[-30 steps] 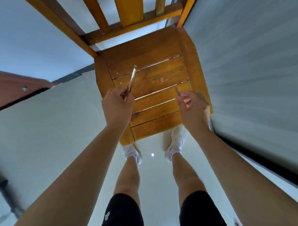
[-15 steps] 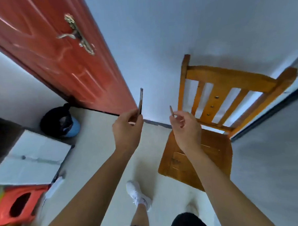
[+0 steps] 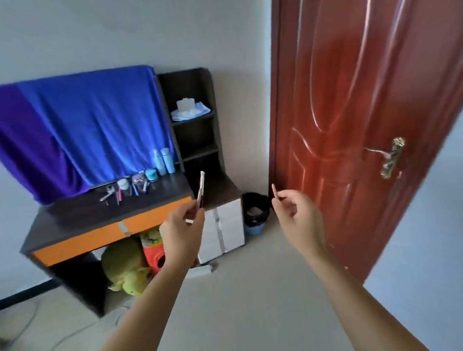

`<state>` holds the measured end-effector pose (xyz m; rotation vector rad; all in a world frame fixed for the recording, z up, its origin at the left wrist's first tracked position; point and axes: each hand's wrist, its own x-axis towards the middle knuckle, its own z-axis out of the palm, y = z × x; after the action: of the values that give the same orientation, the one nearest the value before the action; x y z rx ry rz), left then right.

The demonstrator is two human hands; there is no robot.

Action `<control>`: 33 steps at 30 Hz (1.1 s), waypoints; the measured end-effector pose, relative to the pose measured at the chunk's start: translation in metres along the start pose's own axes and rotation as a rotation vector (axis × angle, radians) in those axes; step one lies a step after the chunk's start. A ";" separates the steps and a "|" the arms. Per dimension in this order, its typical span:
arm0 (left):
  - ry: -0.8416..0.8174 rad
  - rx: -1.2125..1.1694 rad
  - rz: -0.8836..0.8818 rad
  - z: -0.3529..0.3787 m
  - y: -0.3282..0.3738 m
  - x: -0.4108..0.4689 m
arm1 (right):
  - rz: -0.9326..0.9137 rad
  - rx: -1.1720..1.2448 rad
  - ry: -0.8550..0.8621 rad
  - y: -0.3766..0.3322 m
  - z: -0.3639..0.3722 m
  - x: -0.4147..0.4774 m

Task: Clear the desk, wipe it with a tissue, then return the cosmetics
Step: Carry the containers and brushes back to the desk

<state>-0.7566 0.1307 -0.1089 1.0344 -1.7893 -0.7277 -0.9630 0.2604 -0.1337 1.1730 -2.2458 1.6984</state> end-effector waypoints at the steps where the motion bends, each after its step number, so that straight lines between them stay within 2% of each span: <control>1: 0.050 0.002 -0.022 -0.034 -0.022 0.016 | -0.021 0.025 -0.047 -0.021 0.038 -0.001; 6: 0.259 0.029 -0.171 -0.166 -0.123 0.068 | -0.121 0.036 -0.342 -0.100 0.208 -0.030; 10: 0.303 0.056 -0.264 -0.214 -0.184 0.100 | -0.141 0.054 -0.451 -0.131 0.297 -0.037; 17: 0.284 0.018 -0.373 -0.213 -0.271 0.181 | -0.072 0.062 -0.512 -0.120 0.423 0.010; 23: 0.238 0.097 -0.451 -0.200 -0.341 0.301 | -0.007 0.087 -0.561 -0.108 0.555 0.084; 29: 0.258 0.211 -0.522 -0.219 -0.393 0.408 | 0.049 0.146 -0.622 -0.126 0.671 0.154; 33: 0.288 0.208 -0.570 -0.236 -0.436 0.445 | 0.050 0.127 -0.707 -0.137 0.734 0.174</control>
<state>-0.4953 -0.4774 -0.1819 1.7321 -1.3438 -0.6886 -0.7359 -0.4666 -0.2173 2.0200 -2.5557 1.6348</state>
